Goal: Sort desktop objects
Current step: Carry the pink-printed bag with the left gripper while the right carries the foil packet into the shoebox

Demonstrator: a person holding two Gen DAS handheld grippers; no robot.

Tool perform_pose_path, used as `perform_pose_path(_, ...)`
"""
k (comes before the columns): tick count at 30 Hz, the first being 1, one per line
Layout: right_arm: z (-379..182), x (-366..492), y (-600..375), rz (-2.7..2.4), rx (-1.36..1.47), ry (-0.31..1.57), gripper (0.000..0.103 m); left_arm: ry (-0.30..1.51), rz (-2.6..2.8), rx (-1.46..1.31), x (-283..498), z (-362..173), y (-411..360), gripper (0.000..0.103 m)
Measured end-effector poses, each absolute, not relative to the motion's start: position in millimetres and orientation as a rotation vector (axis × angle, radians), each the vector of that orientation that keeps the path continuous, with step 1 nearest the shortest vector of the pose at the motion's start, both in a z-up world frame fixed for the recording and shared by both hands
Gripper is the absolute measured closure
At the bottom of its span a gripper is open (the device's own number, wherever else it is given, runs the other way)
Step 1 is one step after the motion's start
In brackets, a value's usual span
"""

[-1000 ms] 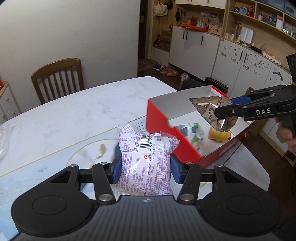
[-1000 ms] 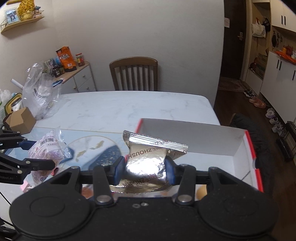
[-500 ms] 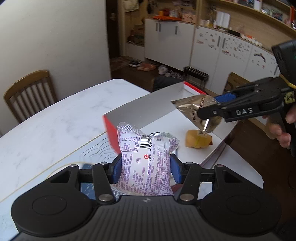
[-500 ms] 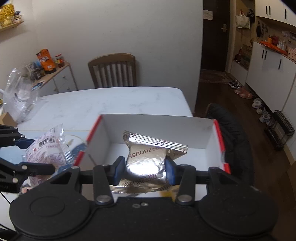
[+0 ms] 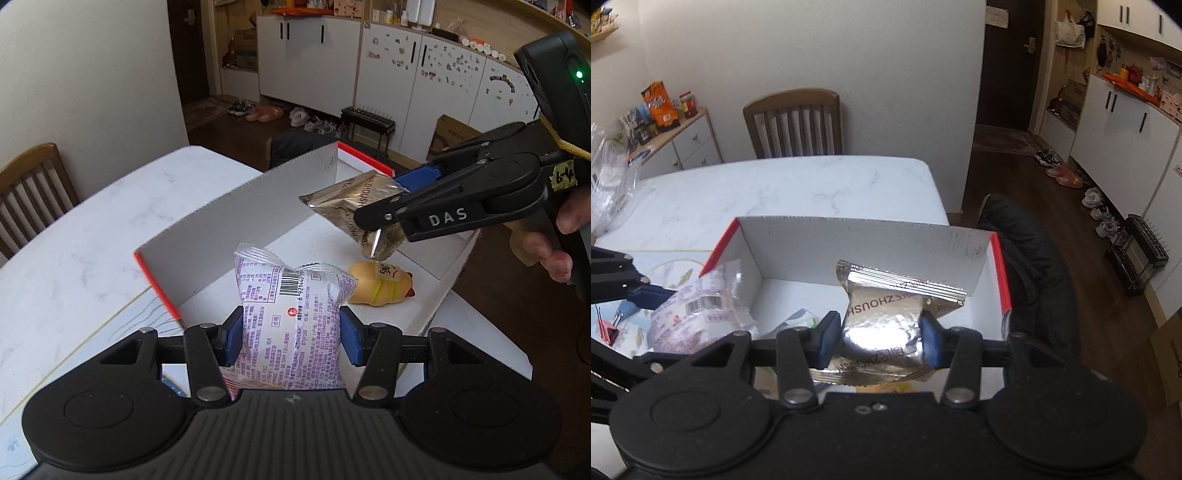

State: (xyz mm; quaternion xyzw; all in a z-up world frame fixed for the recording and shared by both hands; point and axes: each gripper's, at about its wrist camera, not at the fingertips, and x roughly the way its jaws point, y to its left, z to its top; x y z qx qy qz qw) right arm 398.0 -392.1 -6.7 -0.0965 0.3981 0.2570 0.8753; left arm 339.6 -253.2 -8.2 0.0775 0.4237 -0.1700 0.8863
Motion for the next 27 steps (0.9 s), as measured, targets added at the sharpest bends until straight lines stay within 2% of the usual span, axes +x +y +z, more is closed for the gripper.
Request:
perform_pose_path(15,-44.7,440.7,-365.7,0.549,-0.299,0.922,0.058,0.971,-0.343,0.225,381.8,-42.4,-269.6,0.052)
perform_pose_path(27,-68.7,458.3,-349.8,0.551,-0.363,1.006,0.058,0.992,-0.352,0.246,391.0,-50.5,-274.3,0.051)
